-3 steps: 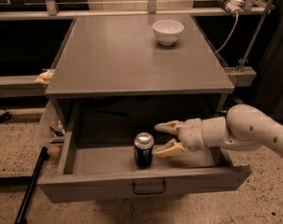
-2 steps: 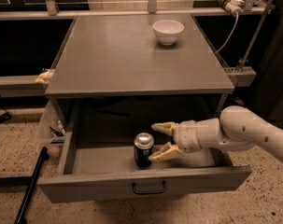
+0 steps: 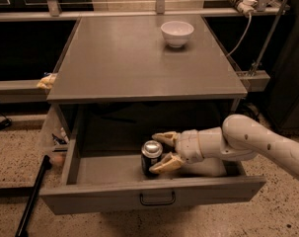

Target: Pick pepsi can from top drawer and place on counter

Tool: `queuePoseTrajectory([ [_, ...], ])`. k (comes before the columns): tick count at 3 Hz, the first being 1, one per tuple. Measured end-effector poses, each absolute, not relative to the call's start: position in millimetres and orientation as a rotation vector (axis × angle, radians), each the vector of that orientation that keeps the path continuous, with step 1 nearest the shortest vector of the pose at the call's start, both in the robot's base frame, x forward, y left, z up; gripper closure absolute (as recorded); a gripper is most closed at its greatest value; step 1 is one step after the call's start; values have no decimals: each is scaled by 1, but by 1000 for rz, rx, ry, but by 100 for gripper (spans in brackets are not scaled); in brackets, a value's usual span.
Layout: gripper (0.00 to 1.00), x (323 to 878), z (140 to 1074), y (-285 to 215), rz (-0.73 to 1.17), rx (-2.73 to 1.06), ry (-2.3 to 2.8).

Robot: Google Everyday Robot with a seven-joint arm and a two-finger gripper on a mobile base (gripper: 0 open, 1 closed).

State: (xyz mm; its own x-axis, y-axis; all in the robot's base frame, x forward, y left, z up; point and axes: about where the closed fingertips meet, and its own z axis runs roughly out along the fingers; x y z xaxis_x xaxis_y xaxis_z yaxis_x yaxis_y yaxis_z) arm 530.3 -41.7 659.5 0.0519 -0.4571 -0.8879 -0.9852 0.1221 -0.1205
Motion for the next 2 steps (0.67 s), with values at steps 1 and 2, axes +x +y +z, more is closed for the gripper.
queuePoseTrajectory([
  [1, 54, 530, 660, -42, 772, -1464, 1537],
  [2, 77, 530, 660, -42, 772, -1464, 1537],
])
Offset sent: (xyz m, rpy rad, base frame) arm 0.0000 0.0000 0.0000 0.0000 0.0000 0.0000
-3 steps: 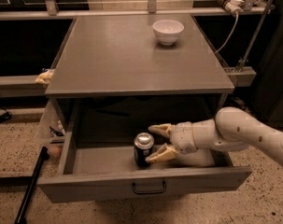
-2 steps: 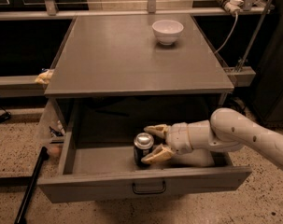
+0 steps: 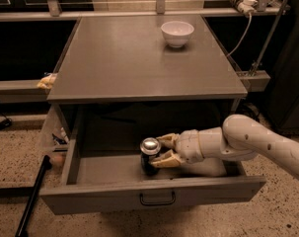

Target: Pick pepsi can from top drawer and place on counter

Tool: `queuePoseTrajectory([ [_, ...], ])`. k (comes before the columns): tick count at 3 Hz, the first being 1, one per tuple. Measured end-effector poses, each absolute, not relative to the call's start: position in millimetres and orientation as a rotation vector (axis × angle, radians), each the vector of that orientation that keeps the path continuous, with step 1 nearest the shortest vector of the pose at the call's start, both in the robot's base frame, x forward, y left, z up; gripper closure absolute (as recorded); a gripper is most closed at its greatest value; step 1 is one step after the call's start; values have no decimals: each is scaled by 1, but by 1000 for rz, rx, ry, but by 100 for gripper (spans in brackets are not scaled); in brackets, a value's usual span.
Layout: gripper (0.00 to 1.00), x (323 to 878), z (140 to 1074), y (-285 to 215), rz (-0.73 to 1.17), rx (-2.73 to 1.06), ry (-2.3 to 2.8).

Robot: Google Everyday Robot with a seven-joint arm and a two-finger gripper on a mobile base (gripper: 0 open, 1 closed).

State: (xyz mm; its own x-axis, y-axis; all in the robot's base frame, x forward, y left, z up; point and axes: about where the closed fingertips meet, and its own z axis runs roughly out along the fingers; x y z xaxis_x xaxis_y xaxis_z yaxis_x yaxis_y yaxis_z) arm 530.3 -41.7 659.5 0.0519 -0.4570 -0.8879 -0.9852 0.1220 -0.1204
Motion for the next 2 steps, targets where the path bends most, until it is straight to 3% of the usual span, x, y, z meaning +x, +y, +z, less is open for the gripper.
queuePoseTrajectory([
  [1, 99, 530, 660, -42, 772, -1464, 1537],
  [2, 100, 528, 674, -42, 747, -1475, 1531],
])
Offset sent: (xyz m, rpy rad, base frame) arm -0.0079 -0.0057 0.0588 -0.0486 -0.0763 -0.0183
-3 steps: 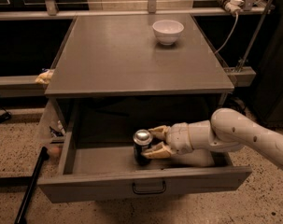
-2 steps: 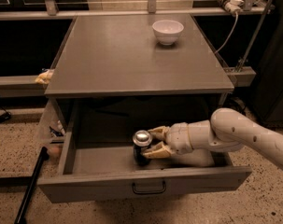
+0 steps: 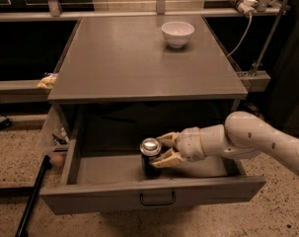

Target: Pick pepsi can from top drawer and place on counter

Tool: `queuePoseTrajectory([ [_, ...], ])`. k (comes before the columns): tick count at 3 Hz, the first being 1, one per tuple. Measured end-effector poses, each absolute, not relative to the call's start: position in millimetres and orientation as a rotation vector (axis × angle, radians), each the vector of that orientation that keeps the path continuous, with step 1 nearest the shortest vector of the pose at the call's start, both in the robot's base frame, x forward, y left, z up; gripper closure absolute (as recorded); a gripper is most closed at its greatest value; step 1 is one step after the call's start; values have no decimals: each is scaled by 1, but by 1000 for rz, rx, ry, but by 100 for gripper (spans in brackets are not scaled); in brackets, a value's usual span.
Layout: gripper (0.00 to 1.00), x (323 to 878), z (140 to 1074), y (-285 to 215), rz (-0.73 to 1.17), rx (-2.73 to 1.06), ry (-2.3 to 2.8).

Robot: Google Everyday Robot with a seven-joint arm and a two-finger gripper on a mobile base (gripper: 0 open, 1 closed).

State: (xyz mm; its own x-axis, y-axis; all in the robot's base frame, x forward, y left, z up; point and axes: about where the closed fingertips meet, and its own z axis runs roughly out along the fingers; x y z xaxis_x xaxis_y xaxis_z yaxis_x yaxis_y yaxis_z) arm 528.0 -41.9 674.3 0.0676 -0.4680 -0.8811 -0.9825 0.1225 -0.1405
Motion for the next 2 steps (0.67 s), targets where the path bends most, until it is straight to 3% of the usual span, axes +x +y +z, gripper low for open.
queuePoseTrajectory([
  [2, 100, 520, 773, -47, 587, -1603, 1529],
])
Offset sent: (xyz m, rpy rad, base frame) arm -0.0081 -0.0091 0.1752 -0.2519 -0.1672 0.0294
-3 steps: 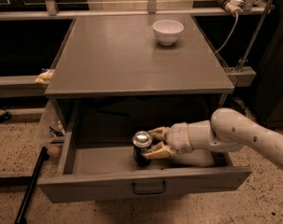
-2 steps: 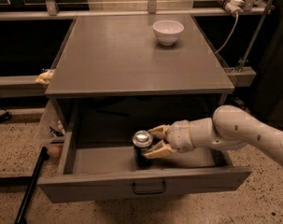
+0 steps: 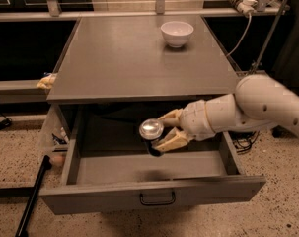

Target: Pick pepsi can from top drawer and place on counter

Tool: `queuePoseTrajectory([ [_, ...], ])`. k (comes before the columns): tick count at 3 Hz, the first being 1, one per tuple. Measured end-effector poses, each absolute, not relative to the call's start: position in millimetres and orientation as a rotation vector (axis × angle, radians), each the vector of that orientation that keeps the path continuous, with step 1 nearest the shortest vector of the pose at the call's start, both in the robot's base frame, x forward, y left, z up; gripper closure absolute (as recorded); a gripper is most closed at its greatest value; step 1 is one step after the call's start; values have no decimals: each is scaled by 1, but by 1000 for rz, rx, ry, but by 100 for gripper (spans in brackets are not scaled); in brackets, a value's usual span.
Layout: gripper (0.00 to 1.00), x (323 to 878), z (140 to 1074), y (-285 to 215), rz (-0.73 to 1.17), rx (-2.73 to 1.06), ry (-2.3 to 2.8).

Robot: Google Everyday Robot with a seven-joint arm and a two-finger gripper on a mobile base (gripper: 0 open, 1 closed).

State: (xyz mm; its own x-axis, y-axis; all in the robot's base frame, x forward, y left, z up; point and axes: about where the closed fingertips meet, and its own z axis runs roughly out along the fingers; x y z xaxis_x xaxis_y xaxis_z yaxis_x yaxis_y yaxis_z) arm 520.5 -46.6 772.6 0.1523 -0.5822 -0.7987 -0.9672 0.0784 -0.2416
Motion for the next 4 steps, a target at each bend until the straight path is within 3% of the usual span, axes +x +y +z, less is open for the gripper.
queuePoseTrajectory([
  [3, 100, 530, 928, -10, 176, -1893, 1319],
  [4, 100, 532, 930, -8, 165, -1901, 1311],
])
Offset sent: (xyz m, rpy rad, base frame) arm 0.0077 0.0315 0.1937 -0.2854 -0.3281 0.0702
